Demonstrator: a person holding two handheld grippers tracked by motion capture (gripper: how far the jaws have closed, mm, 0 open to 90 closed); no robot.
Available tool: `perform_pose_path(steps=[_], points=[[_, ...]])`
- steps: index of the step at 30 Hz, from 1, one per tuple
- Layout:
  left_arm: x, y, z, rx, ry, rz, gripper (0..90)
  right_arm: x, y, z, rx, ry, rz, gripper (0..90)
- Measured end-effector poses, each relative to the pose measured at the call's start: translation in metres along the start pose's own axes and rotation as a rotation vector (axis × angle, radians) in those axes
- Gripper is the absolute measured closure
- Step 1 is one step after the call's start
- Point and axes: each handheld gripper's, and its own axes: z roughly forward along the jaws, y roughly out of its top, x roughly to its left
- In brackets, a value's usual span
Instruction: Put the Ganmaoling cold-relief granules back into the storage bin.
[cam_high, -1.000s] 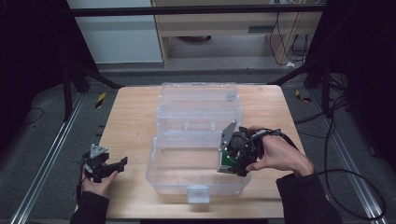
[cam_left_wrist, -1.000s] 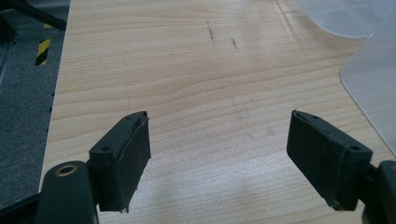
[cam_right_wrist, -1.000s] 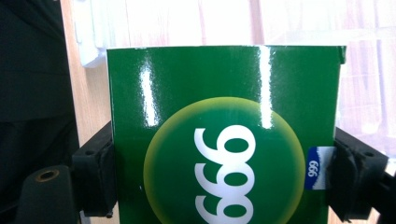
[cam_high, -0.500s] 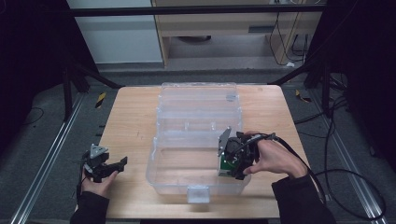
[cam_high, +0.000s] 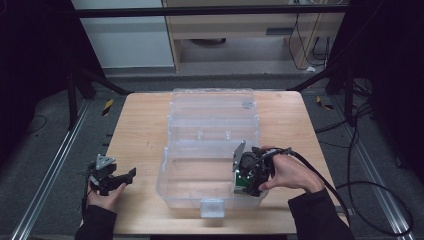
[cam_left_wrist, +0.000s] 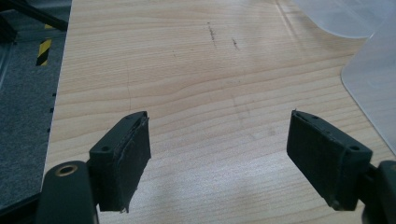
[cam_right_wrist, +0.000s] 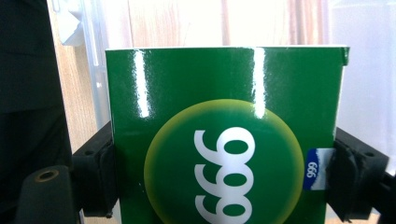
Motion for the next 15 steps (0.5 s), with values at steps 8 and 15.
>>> perform_pose_path(steps=[8,15], points=[[0.0,0.0,-0.001,-0.001,0.0,0.0,20.8,0.001,0.001,0.011,0.023,0.001,-0.014,15.4],[0.0,0.0,0.0,-0.001,-0.001,0.0,20.8,0.001,0.003,0.021,0.055,-0.002,-0.026,15.2]])
